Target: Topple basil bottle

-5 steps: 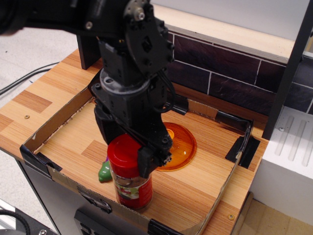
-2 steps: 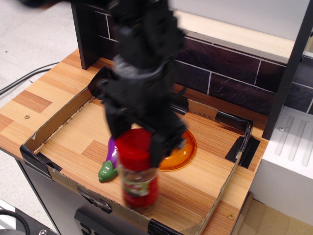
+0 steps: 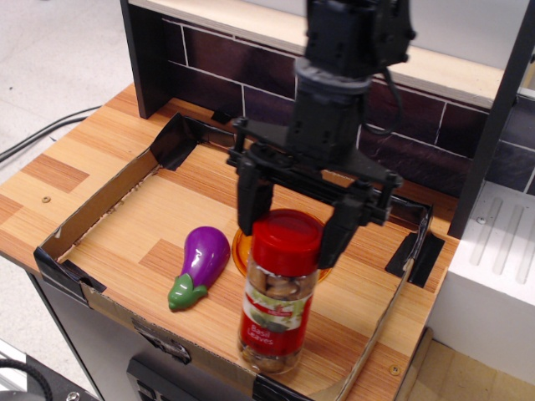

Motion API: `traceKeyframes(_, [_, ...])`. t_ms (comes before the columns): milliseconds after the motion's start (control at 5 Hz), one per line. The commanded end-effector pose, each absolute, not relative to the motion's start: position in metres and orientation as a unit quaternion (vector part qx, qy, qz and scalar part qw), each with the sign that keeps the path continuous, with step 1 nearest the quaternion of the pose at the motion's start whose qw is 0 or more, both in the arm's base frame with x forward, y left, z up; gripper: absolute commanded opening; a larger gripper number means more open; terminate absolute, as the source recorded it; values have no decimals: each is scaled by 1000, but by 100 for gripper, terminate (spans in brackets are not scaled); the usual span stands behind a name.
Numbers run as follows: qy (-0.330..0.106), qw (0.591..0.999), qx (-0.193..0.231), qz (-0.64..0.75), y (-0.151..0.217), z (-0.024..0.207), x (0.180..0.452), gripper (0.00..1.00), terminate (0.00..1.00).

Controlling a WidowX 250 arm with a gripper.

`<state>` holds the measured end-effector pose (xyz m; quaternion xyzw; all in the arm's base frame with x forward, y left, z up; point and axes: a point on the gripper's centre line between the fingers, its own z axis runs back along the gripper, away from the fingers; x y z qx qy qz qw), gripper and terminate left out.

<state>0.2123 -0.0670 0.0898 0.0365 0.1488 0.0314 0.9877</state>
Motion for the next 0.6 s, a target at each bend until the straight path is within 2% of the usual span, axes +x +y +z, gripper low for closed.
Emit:
traceKeyframes(0, [112, 992, 37, 44, -81, 77, 236, 0, 0])
traceKeyframes(200, [21, 999, 40, 12, -84, 64, 254, 0, 0])
traceKeyframes(400, [-18, 1000, 3, -12, -87, 61, 262, 0, 0])
